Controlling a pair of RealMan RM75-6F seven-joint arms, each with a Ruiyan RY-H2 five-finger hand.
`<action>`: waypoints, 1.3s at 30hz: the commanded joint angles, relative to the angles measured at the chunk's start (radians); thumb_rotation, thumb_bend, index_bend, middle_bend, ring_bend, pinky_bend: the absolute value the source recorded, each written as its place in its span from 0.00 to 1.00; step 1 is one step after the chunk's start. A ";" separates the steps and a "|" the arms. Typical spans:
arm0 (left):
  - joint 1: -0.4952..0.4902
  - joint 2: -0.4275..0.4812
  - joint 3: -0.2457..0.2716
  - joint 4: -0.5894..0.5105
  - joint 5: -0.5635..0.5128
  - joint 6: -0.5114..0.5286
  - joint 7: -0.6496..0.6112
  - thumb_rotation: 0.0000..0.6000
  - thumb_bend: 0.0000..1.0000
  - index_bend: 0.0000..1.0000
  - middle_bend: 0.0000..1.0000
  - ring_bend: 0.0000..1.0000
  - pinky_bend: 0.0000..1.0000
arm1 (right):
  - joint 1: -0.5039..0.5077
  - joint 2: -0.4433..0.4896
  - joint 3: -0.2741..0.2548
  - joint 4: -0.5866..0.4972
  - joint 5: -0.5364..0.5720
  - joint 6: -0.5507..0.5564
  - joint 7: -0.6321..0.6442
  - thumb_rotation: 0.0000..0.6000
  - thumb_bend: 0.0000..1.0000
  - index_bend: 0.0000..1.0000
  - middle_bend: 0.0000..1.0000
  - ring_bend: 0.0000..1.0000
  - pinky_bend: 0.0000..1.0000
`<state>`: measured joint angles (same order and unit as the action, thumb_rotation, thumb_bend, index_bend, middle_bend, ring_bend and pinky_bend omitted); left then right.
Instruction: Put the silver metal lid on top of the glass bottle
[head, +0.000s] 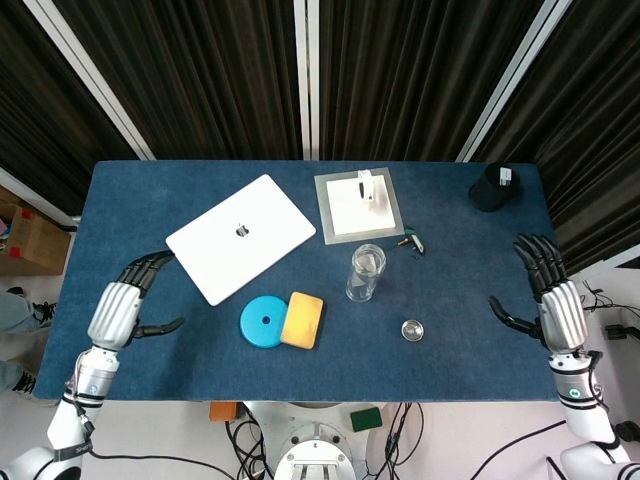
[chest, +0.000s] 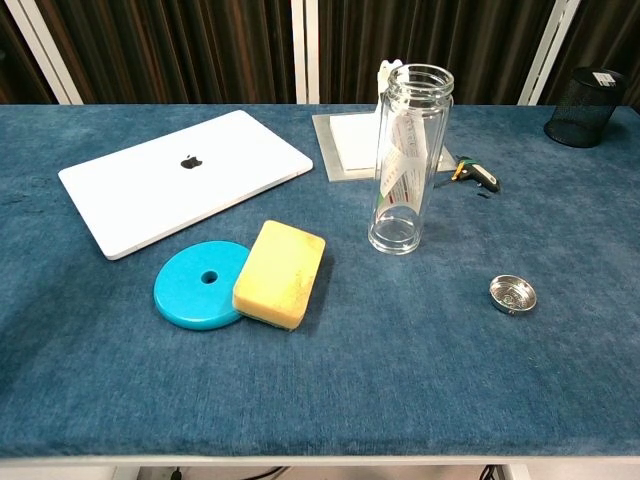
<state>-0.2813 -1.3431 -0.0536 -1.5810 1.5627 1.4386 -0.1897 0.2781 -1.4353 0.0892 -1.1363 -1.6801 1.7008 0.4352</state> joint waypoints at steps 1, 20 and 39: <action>0.007 0.011 0.018 -0.004 -0.024 -0.033 0.002 1.00 0.01 0.13 0.14 0.11 0.18 | 0.024 0.118 -0.087 -0.169 0.036 -0.258 -0.303 1.00 0.29 0.07 0.02 0.00 0.00; 0.085 0.008 0.045 0.022 -0.046 0.014 0.001 1.00 0.01 0.13 0.14 0.11 0.18 | 0.110 0.039 -0.143 -0.239 -0.010 -0.482 -0.526 1.00 0.29 0.40 0.04 0.00 0.00; 0.095 -0.002 0.036 0.059 -0.041 0.005 -0.050 1.00 0.00 0.13 0.14 0.11 0.18 | 0.134 -0.145 -0.148 -0.004 -0.031 -0.466 -0.429 1.00 0.33 0.46 0.05 0.00 0.00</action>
<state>-0.1865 -1.3452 -0.0177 -1.5223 1.5218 1.4436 -0.2391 0.4106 -1.5791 -0.0581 -1.1422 -1.7100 1.2351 0.0049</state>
